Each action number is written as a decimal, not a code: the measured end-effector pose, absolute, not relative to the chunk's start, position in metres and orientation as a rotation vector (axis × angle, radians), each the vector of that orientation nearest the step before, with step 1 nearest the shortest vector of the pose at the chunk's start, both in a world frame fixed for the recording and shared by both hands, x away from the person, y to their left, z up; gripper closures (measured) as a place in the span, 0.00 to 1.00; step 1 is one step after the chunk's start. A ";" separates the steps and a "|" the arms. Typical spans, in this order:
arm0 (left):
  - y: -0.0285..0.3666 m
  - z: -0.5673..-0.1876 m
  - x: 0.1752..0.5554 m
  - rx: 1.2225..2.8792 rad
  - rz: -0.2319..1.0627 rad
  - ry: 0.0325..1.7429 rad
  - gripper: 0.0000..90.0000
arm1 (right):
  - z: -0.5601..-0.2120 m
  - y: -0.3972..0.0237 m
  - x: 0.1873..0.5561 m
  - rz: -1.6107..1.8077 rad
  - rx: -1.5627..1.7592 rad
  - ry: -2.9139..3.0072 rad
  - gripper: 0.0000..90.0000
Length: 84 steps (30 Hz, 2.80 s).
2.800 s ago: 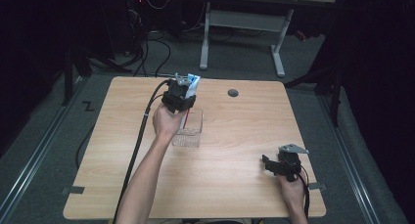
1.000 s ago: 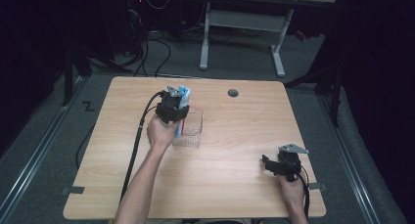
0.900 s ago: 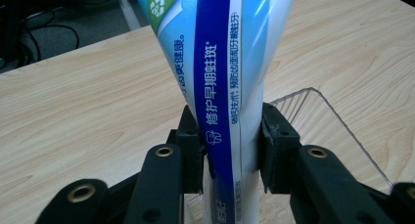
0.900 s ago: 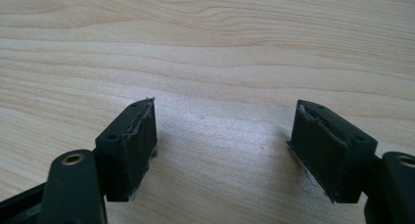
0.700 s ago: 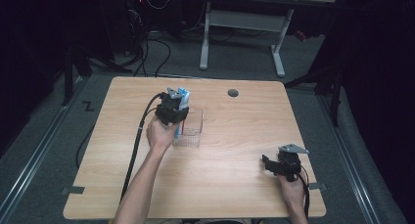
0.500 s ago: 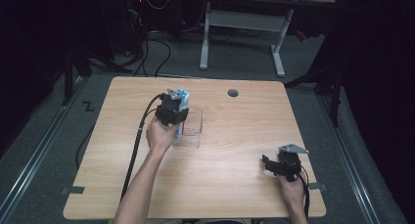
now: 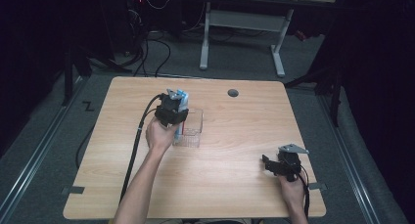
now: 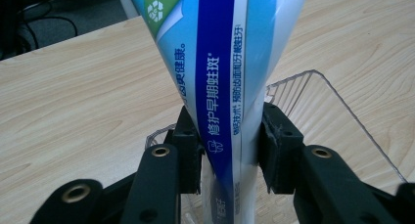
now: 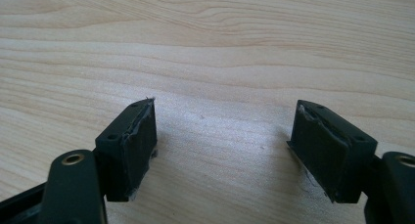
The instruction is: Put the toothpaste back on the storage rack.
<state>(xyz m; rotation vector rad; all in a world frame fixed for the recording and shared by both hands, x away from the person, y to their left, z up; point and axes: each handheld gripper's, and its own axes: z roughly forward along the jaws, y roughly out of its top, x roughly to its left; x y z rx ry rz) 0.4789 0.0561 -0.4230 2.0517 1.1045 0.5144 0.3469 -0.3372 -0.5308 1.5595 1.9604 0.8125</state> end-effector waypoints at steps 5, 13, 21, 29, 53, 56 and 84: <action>0.056 -0.422 0.478 2.050 0.539 1.099 0.66 | -0.531 -0.337 0.347 0.813 1.560 1.960 0.28; 0.058 -0.420 0.475 2.059 0.571 1.095 0.58 | -0.531 -0.337 0.347 0.812 1.560 1.960 0.28; 0.061 -0.420 0.473 2.037 0.576 1.100 0.54 | -0.531 -0.337 0.347 0.813 1.560 1.961 0.28; 0.065 -0.421 0.471 2.023 0.573 1.108 0.54 | -0.531 -0.337 0.347 0.813 1.561 1.960 0.28; 0.075 -0.417 0.460 1.976 0.588 1.094 0.51 | -0.531 -0.337 0.347 0.813 1.561 1.960 0.28; 0.077 -0.417 0.458 1.972 0.587 1.091 0.51 | -0.531 -0.337 0.347 0.812 1.560 1.961 0.28; 0.121 -0.405 0.433 1.841 0.602 1.119 0.51 | -0.531 -0.337 0.347 0.812 1.560 1.961 0.28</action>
